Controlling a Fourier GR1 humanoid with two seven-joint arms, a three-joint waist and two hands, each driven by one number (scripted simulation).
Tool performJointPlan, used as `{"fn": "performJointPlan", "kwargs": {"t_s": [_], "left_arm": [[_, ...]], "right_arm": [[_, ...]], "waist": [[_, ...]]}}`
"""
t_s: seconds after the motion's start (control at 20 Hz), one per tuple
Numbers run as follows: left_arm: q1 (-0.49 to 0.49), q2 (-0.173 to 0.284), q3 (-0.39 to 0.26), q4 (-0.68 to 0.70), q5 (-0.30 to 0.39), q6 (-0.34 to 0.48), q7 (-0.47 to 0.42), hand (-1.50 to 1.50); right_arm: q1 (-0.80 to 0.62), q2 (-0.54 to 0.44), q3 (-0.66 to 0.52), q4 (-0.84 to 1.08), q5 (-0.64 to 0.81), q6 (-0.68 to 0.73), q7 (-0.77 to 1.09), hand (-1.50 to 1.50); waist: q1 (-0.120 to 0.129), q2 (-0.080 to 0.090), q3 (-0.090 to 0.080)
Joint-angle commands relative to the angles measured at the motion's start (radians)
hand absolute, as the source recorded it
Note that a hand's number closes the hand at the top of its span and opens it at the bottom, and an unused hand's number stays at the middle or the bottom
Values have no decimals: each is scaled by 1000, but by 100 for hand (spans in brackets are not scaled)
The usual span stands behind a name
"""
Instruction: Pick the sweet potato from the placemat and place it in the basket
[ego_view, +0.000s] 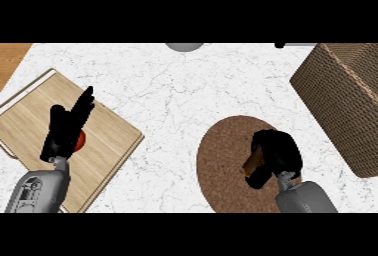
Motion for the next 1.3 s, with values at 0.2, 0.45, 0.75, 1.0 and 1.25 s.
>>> {"fn": "performJointPlan", "kwargs": {"t_s": [0.2, 0.45, 0.75, 1.0, 1.25], "left_arm": [[7, -24, -32, -40, -27, 14, 30, 0], [-17, 23, 26, -13, 15, -34, 39, 0], [-31, 3, 35, 80, -8, 2, -39, 0], [20, -13, 12, 4, -15, 10, -6, 0], [-37, 6, 28, 30, -1, -12, 12, 0]], "right_arm": [[-90, -99, 107, 62, 38, 56, -256, 150], [-77, -91, 142, -27, 116, 3, -272, 150], [-5, 11, 13, -244, -120, 56, -266, 150], [-8, 123, -108, -468, -314, 104, -189, 150], [-176, 163, -235, -698, -441, 242, 48, 150]], "waist": [[14, 4, 6], [1, 4, 5], [-19, 4, 5], [-23, -4, 5], [-18, 0, 4]]}}
